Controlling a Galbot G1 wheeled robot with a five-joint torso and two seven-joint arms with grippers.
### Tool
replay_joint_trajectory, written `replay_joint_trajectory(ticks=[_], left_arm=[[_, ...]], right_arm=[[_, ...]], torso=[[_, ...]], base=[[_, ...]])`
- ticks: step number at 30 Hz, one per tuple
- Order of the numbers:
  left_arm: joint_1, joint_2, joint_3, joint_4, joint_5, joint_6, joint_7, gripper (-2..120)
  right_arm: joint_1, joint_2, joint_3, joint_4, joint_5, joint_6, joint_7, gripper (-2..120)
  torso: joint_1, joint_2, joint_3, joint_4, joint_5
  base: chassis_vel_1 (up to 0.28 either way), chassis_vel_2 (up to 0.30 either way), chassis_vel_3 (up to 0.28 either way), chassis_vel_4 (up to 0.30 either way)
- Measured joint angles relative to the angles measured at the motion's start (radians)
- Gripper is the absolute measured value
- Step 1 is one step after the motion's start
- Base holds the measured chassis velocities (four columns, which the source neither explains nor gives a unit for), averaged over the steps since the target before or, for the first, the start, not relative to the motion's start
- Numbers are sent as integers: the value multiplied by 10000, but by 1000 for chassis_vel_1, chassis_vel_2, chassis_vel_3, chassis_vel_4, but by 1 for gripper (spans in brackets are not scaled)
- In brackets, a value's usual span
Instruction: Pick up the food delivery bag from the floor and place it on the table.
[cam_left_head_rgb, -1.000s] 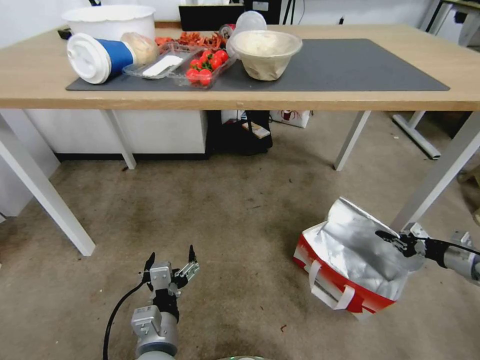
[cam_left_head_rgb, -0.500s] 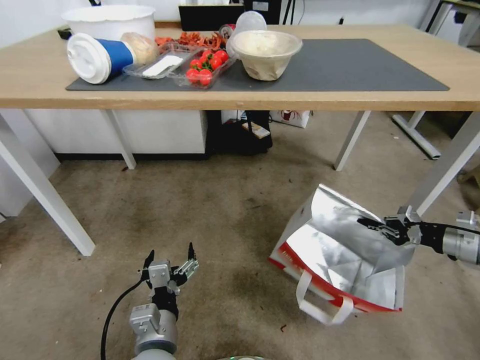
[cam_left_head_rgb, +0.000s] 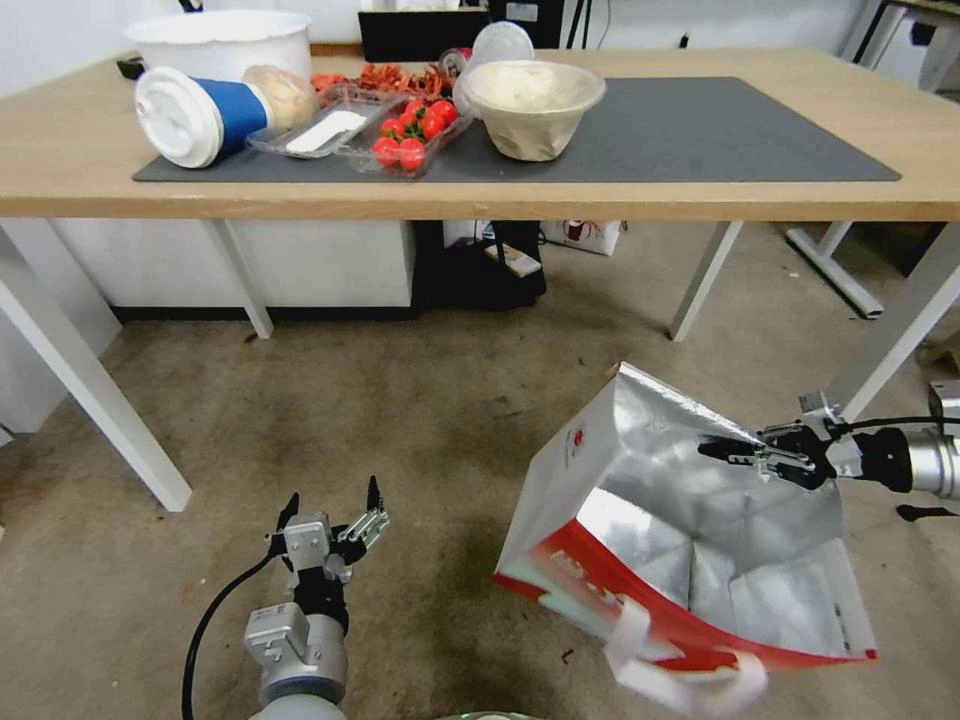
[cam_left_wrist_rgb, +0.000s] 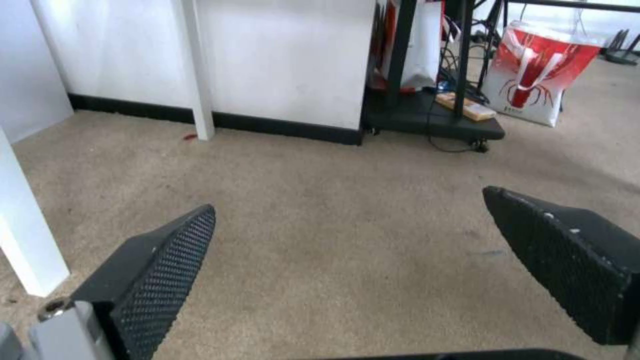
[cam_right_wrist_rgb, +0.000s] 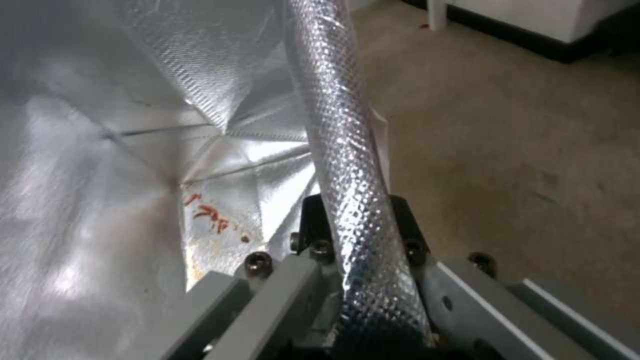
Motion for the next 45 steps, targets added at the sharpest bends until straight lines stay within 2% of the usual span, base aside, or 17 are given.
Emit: replay_joint_trajectory(ticks=[9, 31, 37, 41, 45], left_arm=[[51, -43, -42, -6, 93, -45, 86, 100], [65, -36, -50, 110, 315, -214, 125, 100], [92, -24, -25, 131, 259, -510, 118, 100], [146, 39, -28, 118, 155, -535, 278, 100], [115, 40, -4, 80, 100, -446, 305, 100]], right_arm=[[249, 89, -344, 226, -163, -46, -209, 0], [211, 213, -462, 431, -448, -89, -422, 0], [155, 349, -451, 467, -557, -76, -423, 0], [120, 392, -449, 502, -589, -64, -423, 0], [94, 401, -424, 507, -598, -43, -422, 0]], torso=[[1, 0, 0, 0, 1], [1, -1, 0, -1, 1], [0, -1, 0, -1, 1], [1, 47, 37, -1, 1], [1, 231, 215, -1, 1]], base=[[0, 0, 0, 0], [0, 0, 0, 0], [0, 0, 0, 0], [0, 0, 0, 0], [0, 0, 0, 0]])
